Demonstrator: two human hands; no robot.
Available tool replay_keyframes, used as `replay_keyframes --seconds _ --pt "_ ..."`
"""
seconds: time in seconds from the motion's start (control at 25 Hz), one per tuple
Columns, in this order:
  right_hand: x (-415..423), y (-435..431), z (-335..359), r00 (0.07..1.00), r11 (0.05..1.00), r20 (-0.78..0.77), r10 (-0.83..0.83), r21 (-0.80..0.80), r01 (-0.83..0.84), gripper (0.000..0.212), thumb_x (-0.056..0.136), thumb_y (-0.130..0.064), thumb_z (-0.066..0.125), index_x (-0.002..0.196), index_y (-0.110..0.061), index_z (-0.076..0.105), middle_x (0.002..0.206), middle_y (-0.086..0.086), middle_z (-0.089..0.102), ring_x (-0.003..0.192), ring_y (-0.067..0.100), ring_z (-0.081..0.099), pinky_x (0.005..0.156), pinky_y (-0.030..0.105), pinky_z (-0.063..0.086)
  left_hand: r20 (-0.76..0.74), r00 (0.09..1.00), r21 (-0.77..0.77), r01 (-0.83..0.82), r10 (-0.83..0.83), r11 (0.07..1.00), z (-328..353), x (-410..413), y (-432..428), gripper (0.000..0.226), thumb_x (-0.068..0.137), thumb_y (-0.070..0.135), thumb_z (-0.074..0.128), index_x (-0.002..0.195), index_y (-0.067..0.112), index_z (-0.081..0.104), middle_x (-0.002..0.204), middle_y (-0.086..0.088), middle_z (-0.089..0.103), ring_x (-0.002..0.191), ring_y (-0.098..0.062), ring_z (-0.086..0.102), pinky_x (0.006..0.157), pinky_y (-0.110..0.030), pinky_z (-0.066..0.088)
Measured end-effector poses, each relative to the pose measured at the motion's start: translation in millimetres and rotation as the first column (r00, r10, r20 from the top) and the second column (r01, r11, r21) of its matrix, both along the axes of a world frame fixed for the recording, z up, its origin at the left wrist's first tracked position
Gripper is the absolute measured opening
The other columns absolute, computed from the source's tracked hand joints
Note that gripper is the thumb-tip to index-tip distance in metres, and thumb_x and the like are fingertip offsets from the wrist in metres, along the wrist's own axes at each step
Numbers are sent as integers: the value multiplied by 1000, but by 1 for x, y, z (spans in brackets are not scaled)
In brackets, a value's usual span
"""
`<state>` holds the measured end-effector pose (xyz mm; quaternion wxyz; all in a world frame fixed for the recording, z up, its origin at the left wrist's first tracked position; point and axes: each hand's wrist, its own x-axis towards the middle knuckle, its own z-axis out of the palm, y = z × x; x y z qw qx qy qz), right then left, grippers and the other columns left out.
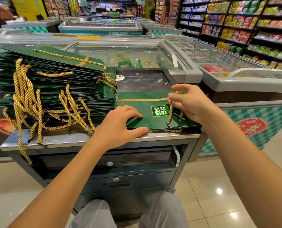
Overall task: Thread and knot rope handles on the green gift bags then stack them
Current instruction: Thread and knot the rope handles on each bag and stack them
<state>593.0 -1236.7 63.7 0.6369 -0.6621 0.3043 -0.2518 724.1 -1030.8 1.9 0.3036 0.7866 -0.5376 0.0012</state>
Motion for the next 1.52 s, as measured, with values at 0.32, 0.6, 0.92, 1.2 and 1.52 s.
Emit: replay_keyframes --seconds 0.32,0.6,0.92,1.2,1.52 --pt "-25 3 3 952 661 -262 -160 -744 -93 29 83 -39 82 104 -22 73 80 -4 73 66 8 68 68 27 54 25 1000 -22 -11 11 1000 -3 1 -3 66 75 79 50 121 35 66 124 19 58 118 -2 48 107 -43 41" --pt "-17 42 -10 836 560 -536 -116 -731 -390 54 84 -63 69 69 -12 67 58 3 60 59 18 55 53 31 37 13 1000 -46 -24 24 999 -5 1 -4 66 73 79 52 120 36 67 122 20 58 118 -3 49 106 -44 41" --pt "-23 33 -6 782 437 -599 172 -665 -606 12 94 -25 70 99 -35 74 90 -10 59 78 8 56 69 24 46 -4 1000 -36 -28 28 999 -5 0 -2 63 73 78 54 120 37 66 123 21 57 117 -2 48 106 -41 41" --pt "-9 34 -29 918 515 -334 214 -760 -396 11 99 -21 65 97 -29 72 96 -9 69 88 13 61 75 27 45 57 998 -49 -24 27 998 -3 -2 0 58 79 71 53 121 34 68 124 19 59 116 -3 50 105 -40 42" --pt "-12 37 -38 925 539 -284 253 -753 -378 18 99 -14 64 99 -29 74 93 -10 71 87 9 62 73 17 46 53 999 -128 2 4 992 -2 -2 5 35 91 52 59 112 29 76 120 16 69 114 -5 59 103 -32 44"
